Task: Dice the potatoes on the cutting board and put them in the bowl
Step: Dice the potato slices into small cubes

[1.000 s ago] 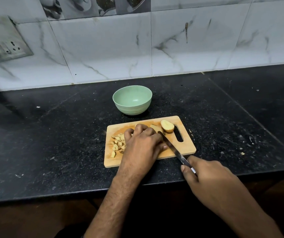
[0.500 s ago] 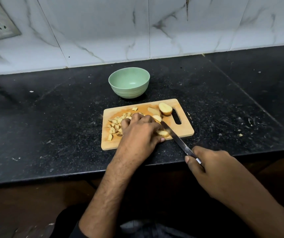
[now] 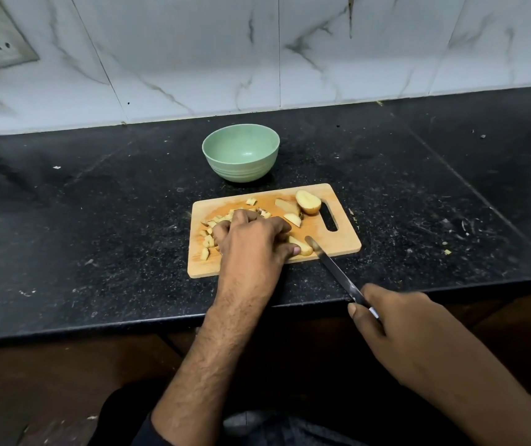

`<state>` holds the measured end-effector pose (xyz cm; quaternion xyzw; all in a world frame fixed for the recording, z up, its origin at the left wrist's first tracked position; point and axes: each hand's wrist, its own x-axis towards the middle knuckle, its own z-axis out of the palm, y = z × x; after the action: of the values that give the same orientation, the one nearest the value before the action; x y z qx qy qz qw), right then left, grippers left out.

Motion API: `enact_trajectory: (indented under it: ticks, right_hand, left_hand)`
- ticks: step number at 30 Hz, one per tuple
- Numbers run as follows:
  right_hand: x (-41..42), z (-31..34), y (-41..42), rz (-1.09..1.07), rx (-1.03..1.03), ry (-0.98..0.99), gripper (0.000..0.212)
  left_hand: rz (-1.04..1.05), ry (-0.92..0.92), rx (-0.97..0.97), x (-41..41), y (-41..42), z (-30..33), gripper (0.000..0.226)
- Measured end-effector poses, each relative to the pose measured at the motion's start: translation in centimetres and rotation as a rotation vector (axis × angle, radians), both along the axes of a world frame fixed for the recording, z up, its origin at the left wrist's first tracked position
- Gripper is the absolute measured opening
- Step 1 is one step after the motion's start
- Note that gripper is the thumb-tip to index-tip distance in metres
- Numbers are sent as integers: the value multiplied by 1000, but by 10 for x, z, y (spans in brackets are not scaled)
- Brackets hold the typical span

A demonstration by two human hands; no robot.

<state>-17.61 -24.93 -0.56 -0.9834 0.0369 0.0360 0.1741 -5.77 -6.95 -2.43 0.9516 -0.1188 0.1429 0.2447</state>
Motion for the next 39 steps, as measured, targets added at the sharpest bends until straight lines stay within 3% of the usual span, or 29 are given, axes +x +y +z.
enact_trajectory:
  ticks: [5, 12, 25, 31, 39]
  right_hand:
    - [-1, 2, 5, 0, 6, 1, 31]
    - [12, 6, 14, -14, 34, -45, 32]
    - [26, 6, 24, -9, -83, -24, 28]
    - [27, 10, 23, -24, -81, -16, 28]
    - [30, 12, 24, -11, -79, -13, 27]
  left_hand:
    - [20, 2, -28, 0, 2, -2, 29]
    - [38, -1, 5, -6, 0, -4, 38]
    - [86, -62, -59, -3, -6, -8, 24]
    - [47, -60, 87, -5, -9, -8, 31]
    - [46, -19, 26, -1, -7, -10, 28]
